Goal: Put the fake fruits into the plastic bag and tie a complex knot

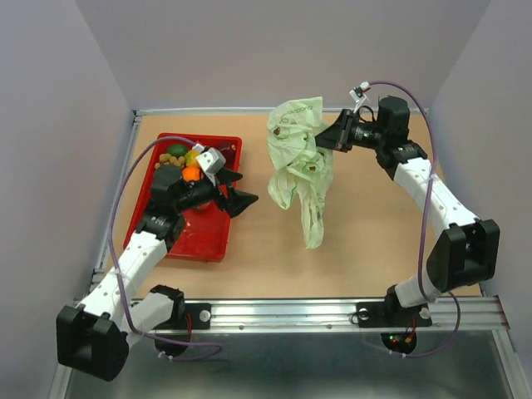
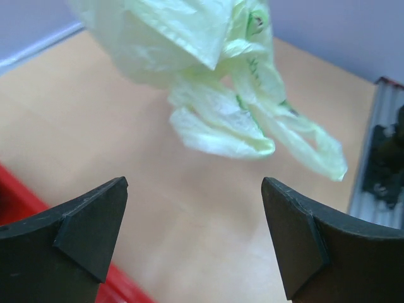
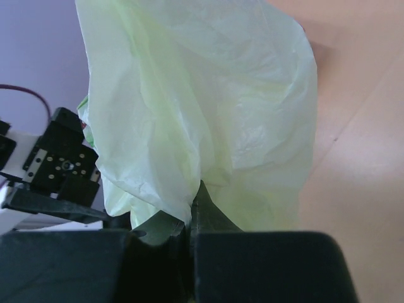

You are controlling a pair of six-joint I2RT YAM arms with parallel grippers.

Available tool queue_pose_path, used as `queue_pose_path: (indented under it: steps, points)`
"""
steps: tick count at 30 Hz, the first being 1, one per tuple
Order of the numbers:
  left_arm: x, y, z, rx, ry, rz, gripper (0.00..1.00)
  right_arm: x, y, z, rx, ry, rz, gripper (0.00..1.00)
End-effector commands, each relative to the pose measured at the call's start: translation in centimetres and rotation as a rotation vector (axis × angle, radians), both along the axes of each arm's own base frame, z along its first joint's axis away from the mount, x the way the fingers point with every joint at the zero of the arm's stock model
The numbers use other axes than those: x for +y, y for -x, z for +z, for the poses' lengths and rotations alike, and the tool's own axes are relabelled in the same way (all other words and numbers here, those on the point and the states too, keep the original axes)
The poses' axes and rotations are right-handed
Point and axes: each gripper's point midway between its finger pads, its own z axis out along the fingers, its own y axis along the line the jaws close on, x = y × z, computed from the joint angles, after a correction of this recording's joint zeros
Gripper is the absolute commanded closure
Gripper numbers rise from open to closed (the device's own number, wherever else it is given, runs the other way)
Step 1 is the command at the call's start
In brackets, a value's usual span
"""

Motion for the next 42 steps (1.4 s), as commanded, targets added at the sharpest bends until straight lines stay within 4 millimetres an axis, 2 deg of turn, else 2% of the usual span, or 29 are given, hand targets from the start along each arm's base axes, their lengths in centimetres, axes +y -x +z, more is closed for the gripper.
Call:
queue_pose_path:
  steps: [1,3,4,8,10,13,14,17,18,19,24,25,27,28,30,31,33,38,41,42]
  points:
    - [-3.9,1.4,4.3,0.038,0.189,-0.114,0.01,1.1,2.4,5.0,-0.087,-0.145,0.106,1.0]
    - [-5.1,1.2,4.8,0.051,0.224,-0.118,0.01,1.1,2.8,5.5,-0.072,-0.179,0.125,1.0]
    - [-5.4,1.0,4.6,0.06,0.223,-0.112,0.01,1.2,2.9,5.6,-0.067,-0.189,0.126,1.0]
    - [-6.5,-0.4,6.1,0.115,0.304,-0.096,0.01,1.5,4.2,6.7,-0.064,-0.256,0.184,1.0]
    - [-7.1,-1.1,6.2,0.135,0.33,-0.101,0.01,1.5,4.4,6.6,-0.057,-0.265,0.186,0.99]
    - [-7.7,-2.3,5.8,0.162,0.33,-0.08,0.27,1.5,4.7,6.6,-0.061,-0.266,0.198,1.0]
    - [-7.7,-2.7,5.5,0.171,0.324,-0.063,0.43,1.4,4.7,6.5,-0.061,-0.264,0.197,0.99]
    - [-7.0,-3.3,5.0,0.16,0.293,-0.03,0.65,0.2,4.1,5.9,-0.049,-0.261,0.16,0.99]
    - [-6.1,-3.3,5.0,0.159,0.282,-0.014,0.88,-1.1,3.3,5.5,-0.039,-0.26,0.12,1.0]
    - [-5.5,-3.4,5.5,0.139,0.283,-0.006,1.0,-2.0,2.8,5.2,-0.031,-0.26,0.097,1.0]
    - [-0.2,-3.0,3.9,0.147,0.201,0.107,1.0,-7.9,0.4,2.4,0.033,-0.249,-0.046,1.0]
    - [1.4,-3.4,2.5,0.168,0.152,0.15,1.0,-10.0,-0.3,2.0,0.038,-0.245,-0.1,1.0]
    - [2.9,-3.1,1.3,0.184,0.113,0.18,1.0,-11.9,-0.8,1.1,0.042,-0.237,-0.143,1.0]
    - [4.3,-3.3,0.2,0.219,0.092,0.223,1.0,-13.5,-1.0,0.3,0.058,-0.239,-0.181,1.0]
    - [5.3,-3.3,-1.2,0.251,0.077,0.252,1.0,-14.7,-1.0,-0.9,0.073,-0.235,-0.206,1.0]
    - [5.6,-3.4,-1.7,0.268,0.075,0.262,1.0,-15.4,-0.8,-2.2,0.102,-0.236,-0.226,1.0]
    - [5.5,-3.5,-2.8,0.327,0.082,0.265,1.0,-15.4,-0.2,-4.3,0.139,-0.213,-0.23,1.0]
    - [4.6,-4.9,-3.3,0.366,0.098,0.246,1.0,-15.7,1.2,-10.6,0.211,-0.093,-0.274,1.0]
    - [2.3,-5.3,-3.9,0.399,0.068,0.17,1.0,-16.0,2.3,-14.3,0.252,-0.009,-0.28,0.99]
    - [1.5,-5.3,-4.0,0.409,0.063,0.148,1.0,-16.0,2.5,-14.8,0.249,0.013,-0.272,0.93]
